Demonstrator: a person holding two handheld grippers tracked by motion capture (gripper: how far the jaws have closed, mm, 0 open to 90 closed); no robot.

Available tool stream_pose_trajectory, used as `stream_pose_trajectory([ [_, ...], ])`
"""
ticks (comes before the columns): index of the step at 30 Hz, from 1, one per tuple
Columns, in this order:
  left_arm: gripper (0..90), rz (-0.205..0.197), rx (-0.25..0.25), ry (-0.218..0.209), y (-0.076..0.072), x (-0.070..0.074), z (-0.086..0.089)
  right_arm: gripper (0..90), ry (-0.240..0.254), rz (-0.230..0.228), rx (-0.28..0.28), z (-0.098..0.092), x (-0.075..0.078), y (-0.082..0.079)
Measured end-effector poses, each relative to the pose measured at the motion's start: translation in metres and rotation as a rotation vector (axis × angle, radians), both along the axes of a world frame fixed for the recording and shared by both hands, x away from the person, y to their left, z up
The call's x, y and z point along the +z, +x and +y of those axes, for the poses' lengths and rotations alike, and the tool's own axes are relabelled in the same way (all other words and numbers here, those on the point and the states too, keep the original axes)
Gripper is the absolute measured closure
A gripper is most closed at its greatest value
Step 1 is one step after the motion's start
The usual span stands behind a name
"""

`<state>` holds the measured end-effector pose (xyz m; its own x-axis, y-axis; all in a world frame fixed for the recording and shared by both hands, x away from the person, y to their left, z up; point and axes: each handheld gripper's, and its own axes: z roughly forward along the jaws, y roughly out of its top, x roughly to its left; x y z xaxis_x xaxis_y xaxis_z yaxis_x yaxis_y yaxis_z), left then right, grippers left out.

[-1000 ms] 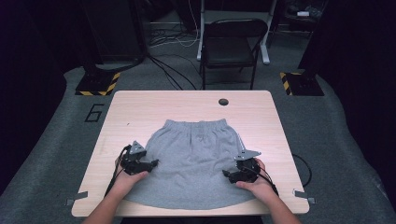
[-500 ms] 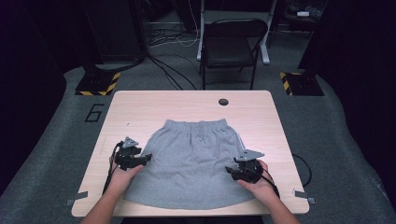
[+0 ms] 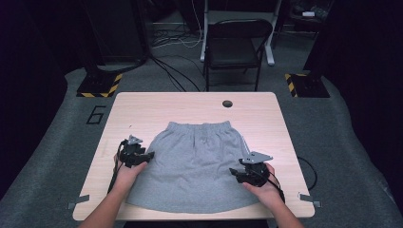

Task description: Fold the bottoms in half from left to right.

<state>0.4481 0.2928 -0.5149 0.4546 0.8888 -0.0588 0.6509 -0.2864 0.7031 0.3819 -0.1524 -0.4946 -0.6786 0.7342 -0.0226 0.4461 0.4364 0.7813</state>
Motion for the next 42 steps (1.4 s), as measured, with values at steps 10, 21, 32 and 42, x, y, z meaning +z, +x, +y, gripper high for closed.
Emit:
stream_pose_trajectory([
  [10,72.0,-0.006,-0.020,0.010,0.000,-0.002,-0.011,43.2,-0.009,-0.010,0.021,0.002,0.000,-0.002],
  [21,80.3,-0.007,-0.022,0.005,0.000,0.000,-0.013,43.1,-0.041,-0.005,0.050,0.007,0.000,-0.004],
  [32,81.3,-0.042,-0.093,0.003,-0.007,0.023,-0.030,42.9,-0.044,-0.001,0.048,0.010,-0.001,-0.003],
  [42,81.8,-0.080,-0.182,-0.025,-0.009,0.038,-0.074,42.9,-0.025,-0.004,0.031,0.008,-0.001,-0.002],
])
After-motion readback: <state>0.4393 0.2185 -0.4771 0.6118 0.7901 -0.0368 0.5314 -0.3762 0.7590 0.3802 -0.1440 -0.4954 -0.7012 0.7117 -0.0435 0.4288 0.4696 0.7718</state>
